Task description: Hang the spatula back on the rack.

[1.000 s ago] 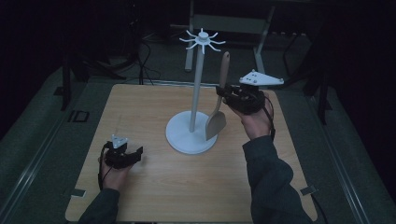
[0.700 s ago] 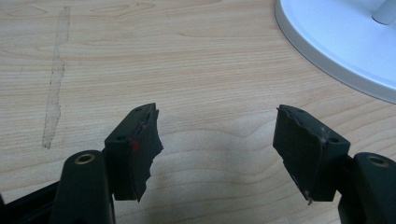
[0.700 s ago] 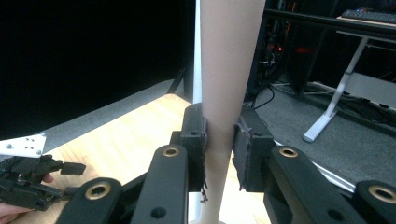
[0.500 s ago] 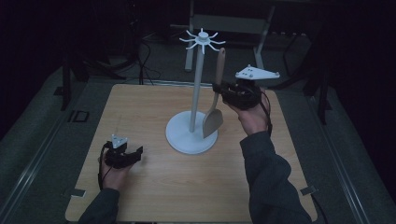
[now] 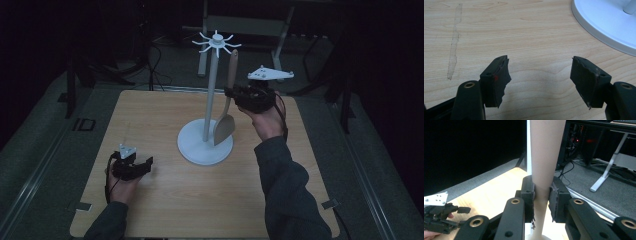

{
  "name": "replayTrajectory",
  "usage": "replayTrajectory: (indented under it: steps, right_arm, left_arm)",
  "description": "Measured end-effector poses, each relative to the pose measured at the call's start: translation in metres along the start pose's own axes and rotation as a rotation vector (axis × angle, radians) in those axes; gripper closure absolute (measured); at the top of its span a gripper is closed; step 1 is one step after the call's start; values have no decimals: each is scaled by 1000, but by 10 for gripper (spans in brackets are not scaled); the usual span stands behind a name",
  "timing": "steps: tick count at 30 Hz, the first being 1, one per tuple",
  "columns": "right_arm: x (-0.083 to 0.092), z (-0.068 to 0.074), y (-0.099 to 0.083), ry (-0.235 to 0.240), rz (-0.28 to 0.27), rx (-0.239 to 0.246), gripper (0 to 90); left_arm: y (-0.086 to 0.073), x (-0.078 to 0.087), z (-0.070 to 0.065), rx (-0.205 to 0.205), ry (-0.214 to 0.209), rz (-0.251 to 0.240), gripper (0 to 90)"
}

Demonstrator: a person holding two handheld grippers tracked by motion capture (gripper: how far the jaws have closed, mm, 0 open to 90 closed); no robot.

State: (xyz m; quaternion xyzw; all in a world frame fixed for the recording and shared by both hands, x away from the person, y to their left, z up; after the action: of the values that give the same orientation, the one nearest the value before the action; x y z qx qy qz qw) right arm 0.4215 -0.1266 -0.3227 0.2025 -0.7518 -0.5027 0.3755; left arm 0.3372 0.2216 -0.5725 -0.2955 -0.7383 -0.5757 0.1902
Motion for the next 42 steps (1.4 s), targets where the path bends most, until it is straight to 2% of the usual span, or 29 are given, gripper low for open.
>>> replayTrajectory:
  steps: [21,22,27,42]
  right_arm:
    - [-16,1,4,18,26,-3,748]
    - [-15,1,4,17,11,-12,692]
    - [-11,2,6,-4,1,-1,570]
    - [-11,2,-9,-48,45,7,405]
  left_arm:
    - [0,0,0,2,-2,-1,314]
    - [0,0,1,3,-2,-1,314]
    - [0,0,0,1,-1,-1,314]
    - [0,0,0,0,0,0,314]
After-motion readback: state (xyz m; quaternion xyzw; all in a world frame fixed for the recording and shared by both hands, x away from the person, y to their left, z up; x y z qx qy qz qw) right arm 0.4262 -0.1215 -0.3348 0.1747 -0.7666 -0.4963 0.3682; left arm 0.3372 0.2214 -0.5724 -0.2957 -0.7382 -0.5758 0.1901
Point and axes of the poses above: each handheld gripper's, and its own axes: x roughly backward along the jaws, y roughly out of its top, z roughly to its left, the point moved 3 cm from there along -x, roughly forward along the jaws, and after that the axes turned 14 degrees about x, right-handed, at the moved point
